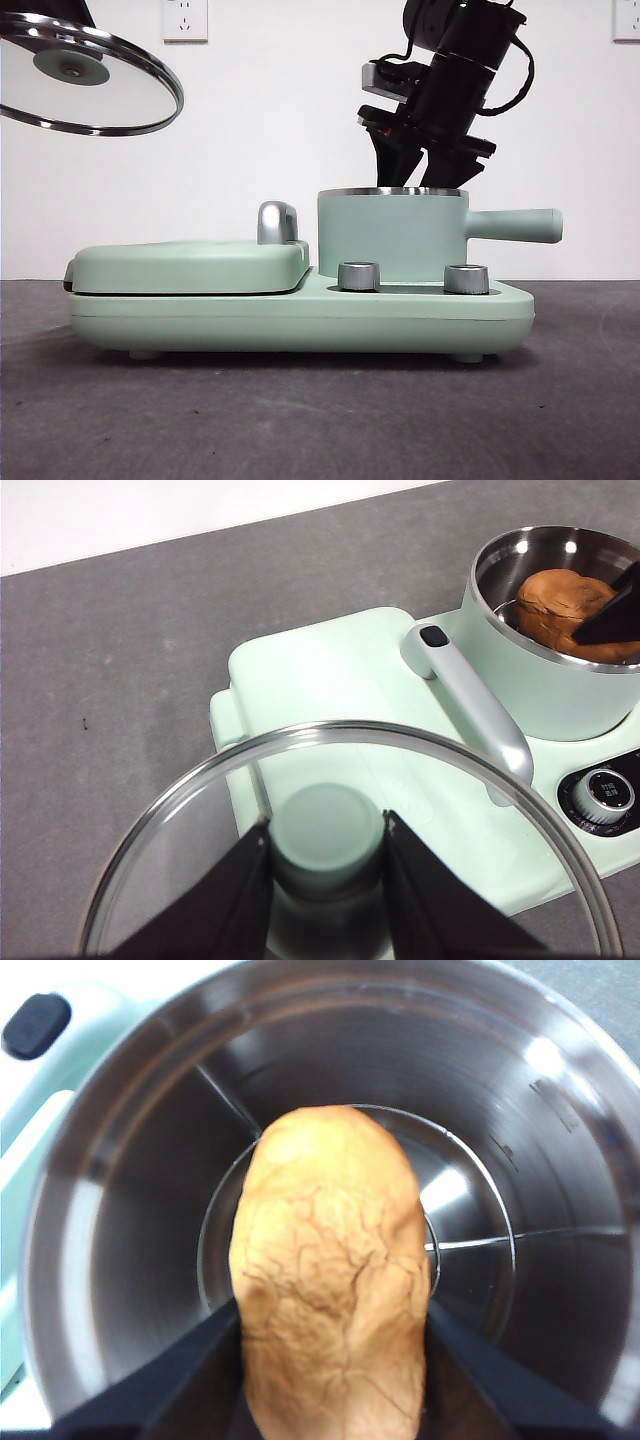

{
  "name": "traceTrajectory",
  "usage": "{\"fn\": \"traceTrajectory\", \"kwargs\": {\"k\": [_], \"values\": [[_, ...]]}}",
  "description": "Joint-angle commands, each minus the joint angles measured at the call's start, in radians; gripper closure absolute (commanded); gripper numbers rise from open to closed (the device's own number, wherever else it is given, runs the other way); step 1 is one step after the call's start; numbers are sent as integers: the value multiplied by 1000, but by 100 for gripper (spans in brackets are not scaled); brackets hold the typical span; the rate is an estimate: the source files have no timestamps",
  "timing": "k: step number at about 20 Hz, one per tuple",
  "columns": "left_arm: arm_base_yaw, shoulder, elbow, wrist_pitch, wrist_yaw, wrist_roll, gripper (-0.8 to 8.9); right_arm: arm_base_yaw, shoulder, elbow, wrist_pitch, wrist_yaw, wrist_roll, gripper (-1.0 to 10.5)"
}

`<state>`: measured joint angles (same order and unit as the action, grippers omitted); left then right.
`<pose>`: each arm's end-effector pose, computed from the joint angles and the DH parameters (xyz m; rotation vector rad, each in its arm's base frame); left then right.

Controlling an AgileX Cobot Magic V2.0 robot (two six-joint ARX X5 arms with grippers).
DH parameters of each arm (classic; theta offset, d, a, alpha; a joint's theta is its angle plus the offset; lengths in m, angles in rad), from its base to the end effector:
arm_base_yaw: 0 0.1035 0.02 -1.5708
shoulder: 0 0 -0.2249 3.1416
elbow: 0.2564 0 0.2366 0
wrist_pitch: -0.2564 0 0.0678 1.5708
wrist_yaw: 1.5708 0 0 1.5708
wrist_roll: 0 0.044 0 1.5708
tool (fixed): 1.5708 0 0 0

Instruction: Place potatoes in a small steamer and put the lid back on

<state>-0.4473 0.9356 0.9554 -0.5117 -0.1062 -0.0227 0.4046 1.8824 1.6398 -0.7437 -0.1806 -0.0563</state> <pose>0.1936 -0.0877 0.2964 0.1130 0.4791 -0.3287 0.3525 0.1595 0.2282 -0.1619 0.9784 0.5646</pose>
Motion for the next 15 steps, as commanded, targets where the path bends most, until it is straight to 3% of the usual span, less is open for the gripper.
{"fn": "traceTrajectory", "kwargs": {"k": [1, 5, 10, 12, 15], "values": [[-4, -2, 16, 32, -2, -13, 804, 3, 26, 29, 8, 2, -12, 646], [-4, -2, 16, 32, -2, -13, 804, 3, -3, 31, -11, -2, -12, 645], [-4, -1, 16, 32, -2, -17, 804, 29, -228, 14, -44, -3, 2, 649], [-4, -1, 16, 32, -2, -20, 804, 45, -356, -90, 41, 51, 8, 671], [-4, -1, 16, 27, -2, -20, 804, 51, -576, -365, 196, 94, 78, 680]]}}
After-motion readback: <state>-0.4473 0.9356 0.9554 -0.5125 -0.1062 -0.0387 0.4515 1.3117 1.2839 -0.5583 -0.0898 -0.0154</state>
